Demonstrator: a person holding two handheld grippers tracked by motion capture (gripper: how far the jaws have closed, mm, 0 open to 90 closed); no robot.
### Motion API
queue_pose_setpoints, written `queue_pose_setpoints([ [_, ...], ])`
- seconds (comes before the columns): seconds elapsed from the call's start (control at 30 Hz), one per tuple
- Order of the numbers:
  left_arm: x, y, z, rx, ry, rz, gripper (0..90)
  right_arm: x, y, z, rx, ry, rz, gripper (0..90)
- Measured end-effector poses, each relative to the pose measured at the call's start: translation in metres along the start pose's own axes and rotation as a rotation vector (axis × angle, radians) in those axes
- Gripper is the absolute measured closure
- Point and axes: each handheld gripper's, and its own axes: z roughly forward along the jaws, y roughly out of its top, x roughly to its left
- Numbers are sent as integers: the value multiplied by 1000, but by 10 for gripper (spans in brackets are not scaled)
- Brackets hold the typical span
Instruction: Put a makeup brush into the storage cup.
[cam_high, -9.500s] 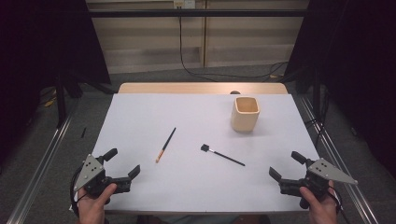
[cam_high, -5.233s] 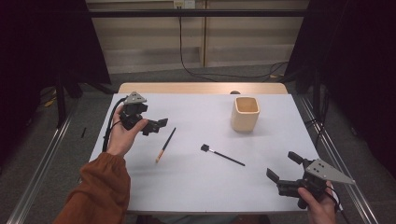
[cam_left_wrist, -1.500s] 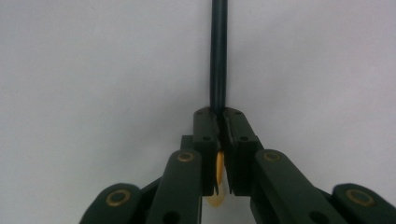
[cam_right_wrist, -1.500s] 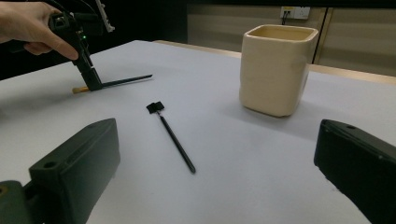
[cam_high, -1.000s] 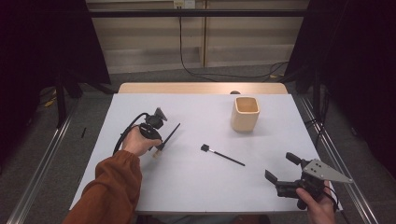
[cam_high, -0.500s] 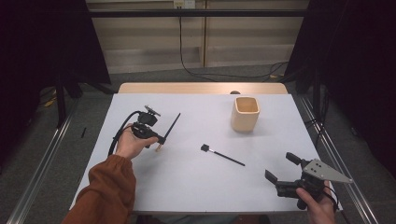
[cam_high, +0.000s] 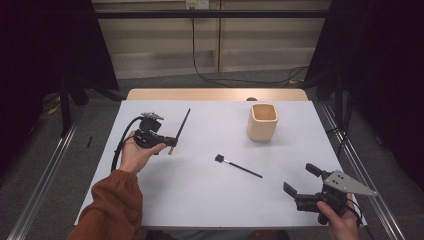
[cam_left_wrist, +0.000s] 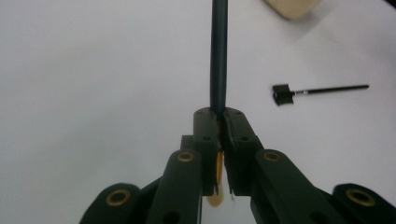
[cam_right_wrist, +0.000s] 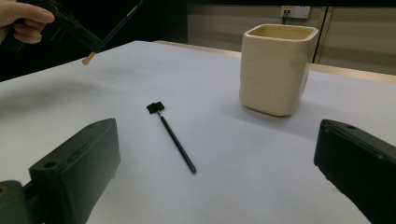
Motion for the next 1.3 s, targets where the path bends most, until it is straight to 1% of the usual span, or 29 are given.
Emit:
queue_pose_setpoints([
  [0.1, -2, 0, -4, -64, 13, 22, 849, 0, 0, 0, -1, -4, -4, 0],
  [0.13, -2, 0, -5, -74, 19, 31, 848, 0, 0, 0, -1, -4, -4, 0],
  [0.23, -4, -1, -7, -136, 28, 61, 848, 0, 0, 0, -1, -3, -5, 0],
  [0.3, -5, -1, -8, -172, 21, 67, 849, -1, 0, 0, 0, -3, -5, 0],
  [0.37, -6, -2, -9, -201, 27, 80, 849, -1, 0, 0, -2, -5, -1, 0],
  [0.4, -6, -2, -10, -221, 18, 85, 849, 0, 0, 0, -2, -5, -2, 0],
  [0.47, -7, -2, -12, -254, 20, 83, 848, 0, 0, 0, -1, -4, -4, 0],
  [0.5, -7, -2, -13, -278, 10, 85, 848, 0, 0, 0, -1, -5, -5, 0],
  [0.53, -7, -3, -13, -296, 5, 85, 848, 0, 0, -1, -2, -5, -5, 0],
  [0.6, -8, -3, -16, -328, -18, 88, 848, 0, 0, -1, -2, -4, -5, 0],
  [0.67, -9, -4, -20, -369, -34, 87, 848, 0, 0, -1, -1, -4, -5, 0],
  [0.73, -11, -3, -24, -400, -27, 94, 848, -1, 0, 0, 0, -4, -3, 0],
  [0.77, -11, -3, -25, -414, -34, 91, 848, 0, 0, 0, -2, -5, 8, 0],
  [0.8, -11, -4, -27, -428, -23, 89, 848, 0, 0, 0, -2, -4, 6, 0],
  [0.9, -9, -4, -31, -449, -22, 90, 848, 0, 0, 0, -2, -1, -1, 0],
  [1.0, -8, -5, -35, -476, -26, 80, 848, -1, 0, 0, -1, -2, -5, 0],
  [1.03, -8, -5, -36, -478, -31, 81, 848, 0, 0, 1, -3, -3, 4, 0],
  [1.1, -7, -6, -37, -476, -33, 79, 849, 1, 0, 1, -3, -2, 4, 0],
  [1.2, -8, -6, -37, -475, -56, 75, 849, 0, 0, 1, -3, -2, 3, 0],
  [1.3, -10, -6, -36, -472, -87, 90, 849, 0, 0, 1, -3, -3, 3, 0],
])
